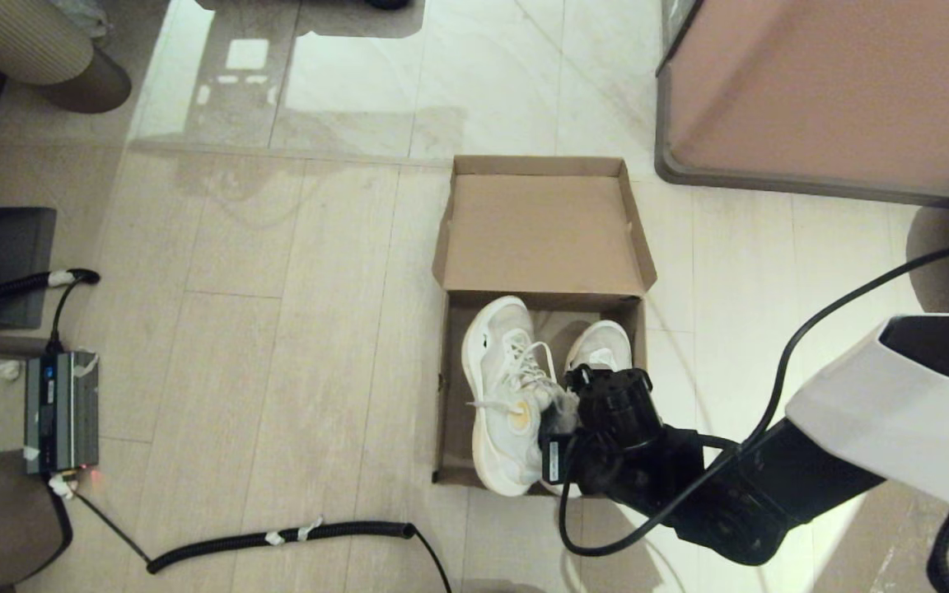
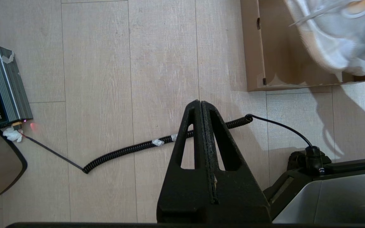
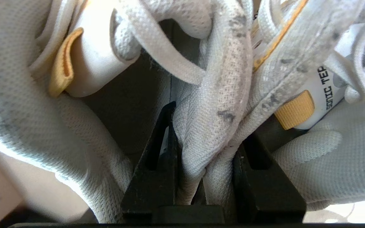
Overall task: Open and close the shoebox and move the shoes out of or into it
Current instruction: Put the shoes into the shoe box
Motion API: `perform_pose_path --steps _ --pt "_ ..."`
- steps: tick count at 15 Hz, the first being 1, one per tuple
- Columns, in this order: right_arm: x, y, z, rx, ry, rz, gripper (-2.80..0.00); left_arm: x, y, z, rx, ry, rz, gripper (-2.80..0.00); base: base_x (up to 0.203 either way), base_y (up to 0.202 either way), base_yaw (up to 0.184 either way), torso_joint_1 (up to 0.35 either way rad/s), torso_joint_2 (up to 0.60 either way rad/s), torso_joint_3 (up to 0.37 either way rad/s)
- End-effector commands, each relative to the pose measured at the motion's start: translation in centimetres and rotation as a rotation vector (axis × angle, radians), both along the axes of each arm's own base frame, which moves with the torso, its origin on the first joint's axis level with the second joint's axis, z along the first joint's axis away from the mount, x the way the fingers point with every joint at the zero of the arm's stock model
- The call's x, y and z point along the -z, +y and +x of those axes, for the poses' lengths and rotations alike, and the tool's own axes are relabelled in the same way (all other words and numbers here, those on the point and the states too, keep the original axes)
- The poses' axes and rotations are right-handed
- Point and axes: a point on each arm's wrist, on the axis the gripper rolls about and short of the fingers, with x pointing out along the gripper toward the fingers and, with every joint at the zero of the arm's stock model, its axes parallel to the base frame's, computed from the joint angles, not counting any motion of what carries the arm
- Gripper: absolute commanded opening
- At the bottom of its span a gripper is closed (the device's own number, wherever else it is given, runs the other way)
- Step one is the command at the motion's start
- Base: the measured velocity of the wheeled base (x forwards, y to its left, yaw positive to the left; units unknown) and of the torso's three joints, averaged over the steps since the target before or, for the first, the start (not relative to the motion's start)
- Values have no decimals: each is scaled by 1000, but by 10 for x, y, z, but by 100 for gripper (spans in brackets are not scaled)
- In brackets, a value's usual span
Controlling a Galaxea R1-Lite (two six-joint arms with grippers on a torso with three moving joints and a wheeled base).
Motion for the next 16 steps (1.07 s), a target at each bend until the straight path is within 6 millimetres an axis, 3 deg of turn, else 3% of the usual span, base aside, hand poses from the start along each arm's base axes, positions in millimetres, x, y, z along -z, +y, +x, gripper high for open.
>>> perform_pose_path --steps 1,10,16 --pt "21 6 13 49 3 -38 -280 0 0 0 0 1 0 -280 0 0 0 0 0 0" --pt "42 23 34 160 -20 -30 -280 0 0 0 2 0 -1 -280 0 0 0 0 0 0" --pt "39 41 54 203 -78 21 -280 0 0 0 0 0 0 -280 0 0 0 0 0 0"
